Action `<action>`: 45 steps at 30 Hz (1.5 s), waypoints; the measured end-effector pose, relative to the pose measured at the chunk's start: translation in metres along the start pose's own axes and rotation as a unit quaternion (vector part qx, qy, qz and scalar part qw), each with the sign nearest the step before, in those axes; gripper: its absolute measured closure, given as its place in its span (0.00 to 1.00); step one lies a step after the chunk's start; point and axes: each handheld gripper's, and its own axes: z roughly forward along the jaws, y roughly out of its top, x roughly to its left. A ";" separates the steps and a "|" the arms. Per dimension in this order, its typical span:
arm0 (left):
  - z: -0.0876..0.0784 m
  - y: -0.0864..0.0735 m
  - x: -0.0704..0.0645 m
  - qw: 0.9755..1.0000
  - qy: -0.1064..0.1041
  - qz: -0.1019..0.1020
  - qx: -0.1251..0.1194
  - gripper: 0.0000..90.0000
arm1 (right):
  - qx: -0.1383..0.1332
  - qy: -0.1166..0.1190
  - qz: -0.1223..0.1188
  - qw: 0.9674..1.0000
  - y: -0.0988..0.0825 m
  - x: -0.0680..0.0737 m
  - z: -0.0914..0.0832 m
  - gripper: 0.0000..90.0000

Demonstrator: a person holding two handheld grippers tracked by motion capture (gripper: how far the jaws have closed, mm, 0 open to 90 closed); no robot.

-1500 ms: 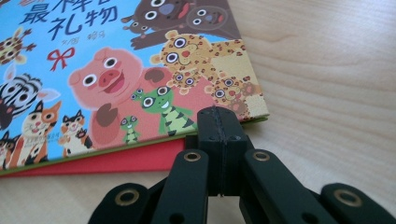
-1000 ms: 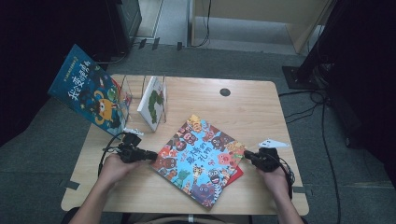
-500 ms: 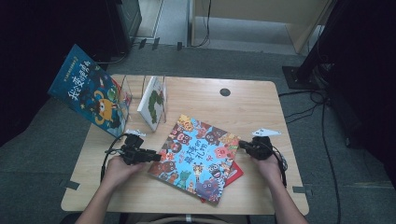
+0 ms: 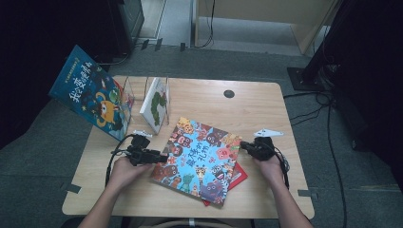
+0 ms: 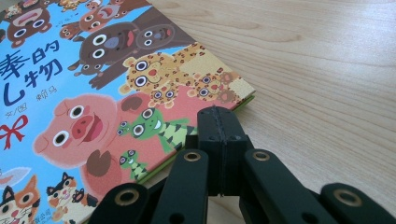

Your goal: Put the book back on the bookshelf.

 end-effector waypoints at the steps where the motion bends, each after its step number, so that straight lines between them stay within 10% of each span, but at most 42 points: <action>1: 0.001 0.001 0.000 1.000 0.000 -0.001 0.000 0.51 | 0.001 -0.001 -0.001 1.000 0.000 0.001 0.000 1.00; 25: -0.005 -0.013 -0.016 0.999 -0.006 -0.013 0.043 0.53 | 0.022 0.026 -0.038 0.999 -0.008 0.027 -0.004 1.00; 45: 0.004 0.003 -0.014 0.999 0.005 -0.027 0.031 0.46 | 0.026 0.038 -0.057 0.997 -0.015 0.039 -0.013 1.00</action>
